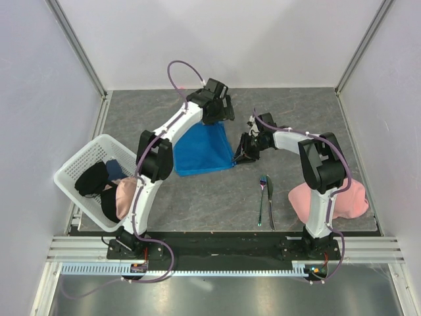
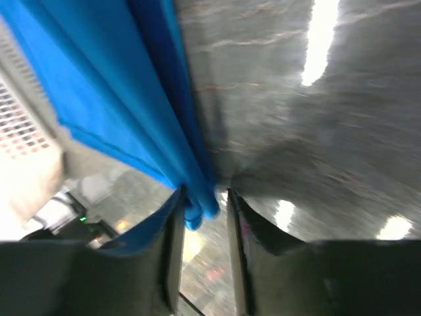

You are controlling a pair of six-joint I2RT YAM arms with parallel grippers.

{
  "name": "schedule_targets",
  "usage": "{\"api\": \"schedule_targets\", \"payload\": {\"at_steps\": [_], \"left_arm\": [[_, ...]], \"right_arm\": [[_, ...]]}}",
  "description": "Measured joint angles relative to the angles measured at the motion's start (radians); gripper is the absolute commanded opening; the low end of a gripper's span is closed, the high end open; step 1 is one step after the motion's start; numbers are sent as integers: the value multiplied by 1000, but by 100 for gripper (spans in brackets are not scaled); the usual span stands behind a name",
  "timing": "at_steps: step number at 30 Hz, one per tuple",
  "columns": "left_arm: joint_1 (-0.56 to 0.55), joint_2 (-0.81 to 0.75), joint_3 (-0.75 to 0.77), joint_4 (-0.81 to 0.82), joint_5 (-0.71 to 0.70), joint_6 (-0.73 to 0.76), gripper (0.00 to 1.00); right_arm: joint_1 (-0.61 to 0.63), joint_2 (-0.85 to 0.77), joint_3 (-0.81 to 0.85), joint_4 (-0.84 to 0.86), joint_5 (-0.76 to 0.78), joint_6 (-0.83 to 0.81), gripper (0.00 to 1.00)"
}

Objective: Fold the napkin into a case and place the utensils inside
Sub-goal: Turn over the upper triangle folded napkin at the center of the board, then fold the 2/3-rectangle-folded napkin at the center of the board.

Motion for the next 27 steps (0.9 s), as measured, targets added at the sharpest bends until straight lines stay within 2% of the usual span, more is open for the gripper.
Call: {"api": "schedule_targets", "payload": {"at_steps": [4, 6, 8, 9, 10, 14, 21, 27], "left_arm": [[14, -143, -31, -24, 8, 43, 98], [25, -243, -89, -35, 28, 56, 92], [34, -341, -166, -48, 43, 65, 91], [36, -385, -211, -49, 45, 69, 78], [40, -424, -259, -52, 45, 74, 71], [59, -484, -414, -69, 60, 105, 56], [110, -487, -648, -85, 95, 128, 53], [160, -553, -763, -85, 130, 128, 61]], "right_arm": [[-12, 0, 95, -169, 83, -85, 47], [-12, -3, 130, -220, 111, -113, 48], [-12, -11, 140, -253, 127, -131, 49], [-11, -14, 141, -267, 134, -140, 51], [-9, -15, 142, -279, 140, -146, 52], [14, -15, 145, -313, 158, -173, 59], [90, -15, 204, -325, 202, -193, 66], [99, -2, 240, -328, 223, -193, 67]]}}
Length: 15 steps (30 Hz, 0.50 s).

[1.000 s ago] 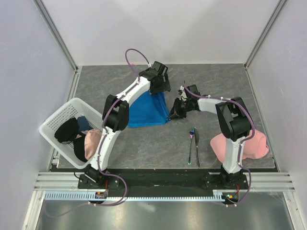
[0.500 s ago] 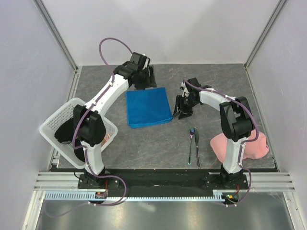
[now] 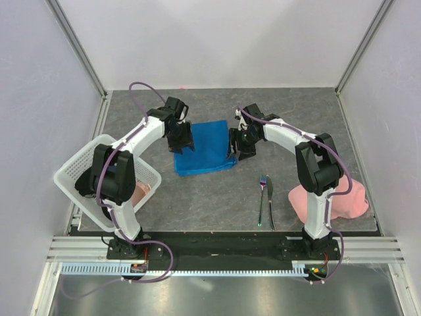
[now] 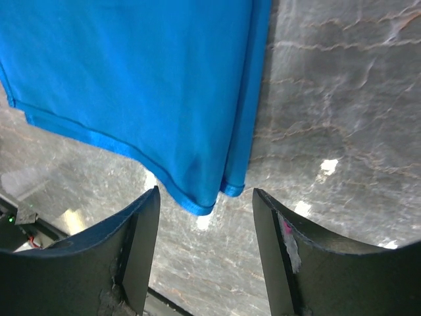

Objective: Fold the napkin into a case and place the utensils inside
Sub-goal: Fold the 2/3-rectangle-folded napkin at the center of the board.

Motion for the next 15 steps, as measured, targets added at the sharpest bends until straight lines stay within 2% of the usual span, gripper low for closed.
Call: {"api": "schedule_targets", "payload": {"at_steps": [4, 7, 13, 14, 15], "left_arm": [[40, -50, -27, 8, 21, 0, 71], [68, -68, -41, 11, 21, 0, 78], [122, -68, -74, 13, 23, -1, 84], [129, -68, -74, 14, 25, -1, 85], [137, -68, -74, 14, 32, -1, 85]], "right_arm": [[-2, 13, 3, -4, 16, -7, 66], [-2, 29, 14, -16, 19, -22, 61], [-2, 74, 20, -23, 19, -52, 29], [-2, 78, 20, -24, 19, -56, 19], [-2, 82, 20, -26, 23, -56, 15]]}}
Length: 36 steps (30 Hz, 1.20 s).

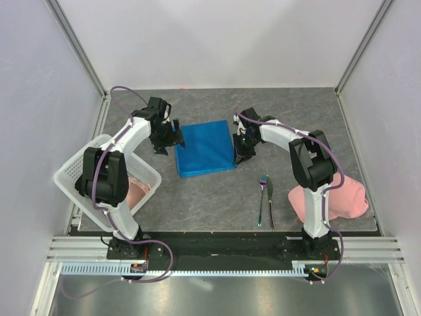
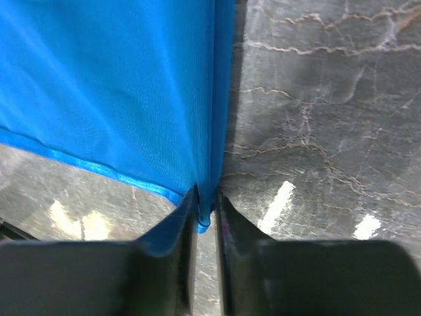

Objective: Fold the napkin into a case and place the utensils inside
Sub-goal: Fold the 2/3-rectangle-folded napkin at the center of the board.

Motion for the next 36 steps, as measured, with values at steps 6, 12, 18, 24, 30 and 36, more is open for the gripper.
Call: {"api": "schedule_targets", "payload": {"at_steps": [6, 12, 18, 24, 30, 36], "left_arm": [[39, 0, -2, 1, 84, 0, 82], [40, 0, -64, 14, 170, 0, 67], [40, -2, -86, 15, 173, -2, 60], [54, -39, -86, 20, 174, -30, 58], [64, -97, -86, 35, 192, -64, 58], [74, -147, -111, 46, 192, -84, 57]], "right_arm": [[-11, 4, 12, -19, 37, 3, 0], [-34, 4, 12, -21, 48, 10, 0], [-50, 2, 11, -27, 59, 18, 0], [-80, -14, 17, -83, 149, -50, 26], [-80, -14, 150, -178, 327, -78, 65], [42, -37, 265, -253, 500, -79, 66]]}}
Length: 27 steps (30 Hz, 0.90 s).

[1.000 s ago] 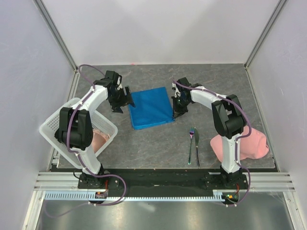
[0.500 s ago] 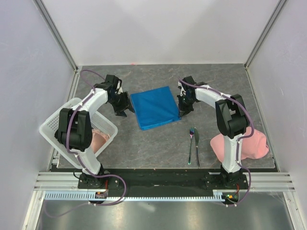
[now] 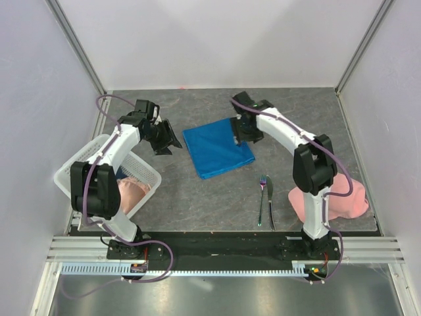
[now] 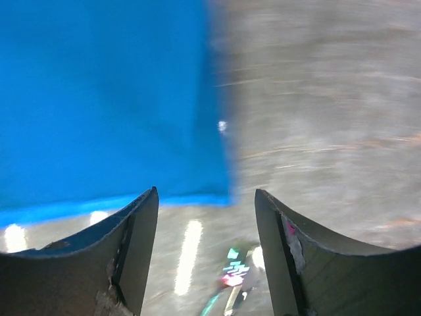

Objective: Fold the napkin into a case and place the utensils inside
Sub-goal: Fold the 2/3-rectangle-folded napkin at the center of the board.

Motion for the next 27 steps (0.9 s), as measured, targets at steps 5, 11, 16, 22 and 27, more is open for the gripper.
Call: {"api": "schedule_targets", "payload": {"at_steps": [5, 11, 16, 22, 27], "left_arm": [[50, -44, -18, 1, -5, -31, 59], [121, -106, -48, 8, -4, -66, 64], [174, -147, -104, 19, 7, -78, 64], [233, -162, -156, 29, 26, -79, 64], [245, -174, -179, 31, 34, -79, 65]], "right_arm": [[228, 10, 62, -10, -11, 25, 48], [370, 90, 126, 18, -98, 60, 47], [386, 179, 150, 20, -116, 70, 50], [409, 227, 165, 20, -120, 70, 54], [432, 244, 183, 24, -111, 70, 55]]}}
